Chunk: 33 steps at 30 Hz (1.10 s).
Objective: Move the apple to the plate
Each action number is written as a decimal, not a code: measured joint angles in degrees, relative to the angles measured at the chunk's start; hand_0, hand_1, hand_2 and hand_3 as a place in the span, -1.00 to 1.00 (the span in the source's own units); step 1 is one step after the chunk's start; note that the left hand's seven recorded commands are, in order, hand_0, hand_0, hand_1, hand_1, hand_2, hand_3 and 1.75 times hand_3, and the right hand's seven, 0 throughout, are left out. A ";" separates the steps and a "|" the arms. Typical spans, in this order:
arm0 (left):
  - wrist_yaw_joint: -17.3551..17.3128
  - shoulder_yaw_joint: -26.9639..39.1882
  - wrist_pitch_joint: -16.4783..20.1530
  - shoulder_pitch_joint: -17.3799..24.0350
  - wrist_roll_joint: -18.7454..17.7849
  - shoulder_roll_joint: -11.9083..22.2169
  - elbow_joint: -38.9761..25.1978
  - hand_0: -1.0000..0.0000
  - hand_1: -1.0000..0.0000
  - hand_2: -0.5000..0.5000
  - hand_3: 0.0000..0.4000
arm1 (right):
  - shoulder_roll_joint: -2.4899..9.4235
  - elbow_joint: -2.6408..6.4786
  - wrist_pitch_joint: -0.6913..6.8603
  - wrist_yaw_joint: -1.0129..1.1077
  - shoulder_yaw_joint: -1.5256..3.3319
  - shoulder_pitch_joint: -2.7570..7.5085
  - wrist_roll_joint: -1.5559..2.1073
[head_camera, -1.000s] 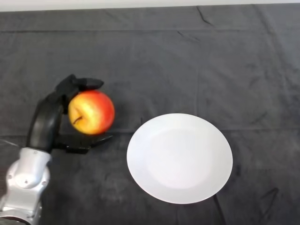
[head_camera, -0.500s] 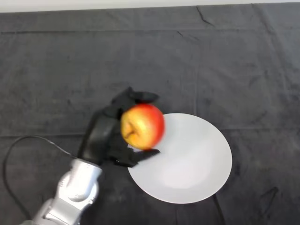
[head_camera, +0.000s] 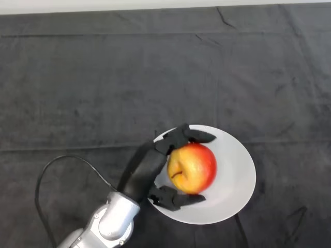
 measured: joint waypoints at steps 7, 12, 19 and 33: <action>-0.83 -0.41 -0.02 -1.22 -1.22 0.27 2.47 -0.76 -0.85 0.04 0.85 | 0.00 0.00 0.00 0.00 0.00 0.00 0.00; -1.31 -2.18 0.00 -2.53 -1.76 0.47 3.23 1.00 -0.33 0.67 0.33 | 0.00 0.00 0.00 0.00 0.00 0.00 0.00; -2.11 -2.21 -0.01 -2.71 -2.29 0.85 3.57 1.00 1.00 0.00 -1.00 | 0.00 0.00 0.00 0.00 0.00 0.00 0.00; -4.05 0.54 -0.67 -2.95 -4.72 4.98 3.57 1.00 1.00 0.00 -1.00 | 0.00 0.00 0.00 0.00 0.00 0.00 0.00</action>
